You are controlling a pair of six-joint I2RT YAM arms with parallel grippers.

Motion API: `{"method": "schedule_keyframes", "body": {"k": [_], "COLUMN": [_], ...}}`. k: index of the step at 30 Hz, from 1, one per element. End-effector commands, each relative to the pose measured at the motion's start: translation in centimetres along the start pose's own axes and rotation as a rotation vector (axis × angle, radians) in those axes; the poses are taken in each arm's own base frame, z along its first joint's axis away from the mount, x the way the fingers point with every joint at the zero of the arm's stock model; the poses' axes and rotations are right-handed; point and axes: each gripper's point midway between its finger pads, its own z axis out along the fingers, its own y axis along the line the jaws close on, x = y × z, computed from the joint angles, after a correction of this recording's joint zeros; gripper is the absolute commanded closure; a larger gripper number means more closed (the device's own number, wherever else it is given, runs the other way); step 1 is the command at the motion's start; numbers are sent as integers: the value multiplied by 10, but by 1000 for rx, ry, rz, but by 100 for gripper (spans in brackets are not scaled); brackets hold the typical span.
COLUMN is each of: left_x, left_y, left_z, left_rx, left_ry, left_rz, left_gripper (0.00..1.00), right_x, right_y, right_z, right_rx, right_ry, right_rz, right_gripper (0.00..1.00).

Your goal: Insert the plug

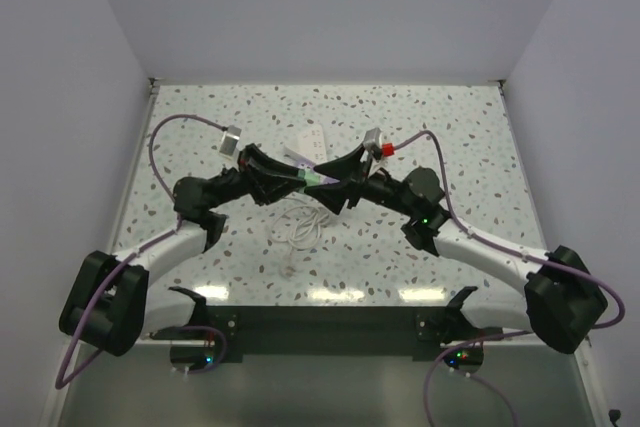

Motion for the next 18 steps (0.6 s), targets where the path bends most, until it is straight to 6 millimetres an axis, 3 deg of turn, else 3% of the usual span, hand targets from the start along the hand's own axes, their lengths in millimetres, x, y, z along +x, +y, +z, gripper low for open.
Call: {"method": "schedule_keyframes", "body": {"k": [1, 7, 18], "left_x": [-25, -25, -27], "left_y": [-43, -53, -61], "left_z": [-2, -5, -7], "left_rx": [174, 212, 237], "left_ry": [-100, -115, -128], "left_rz": [224, 248, 268], "left_gripper": [100, 100, 100], "right_x": [-44, -40, -15], "right_y": [30, 38, 25], "right_z": [7, 12, 4], "right_rx": [-145, -210, -138], "right_ry": [-132, -120, -66], "right_rz": [-30, 27, 62], "right_gripper": [34, 44, 46]}}
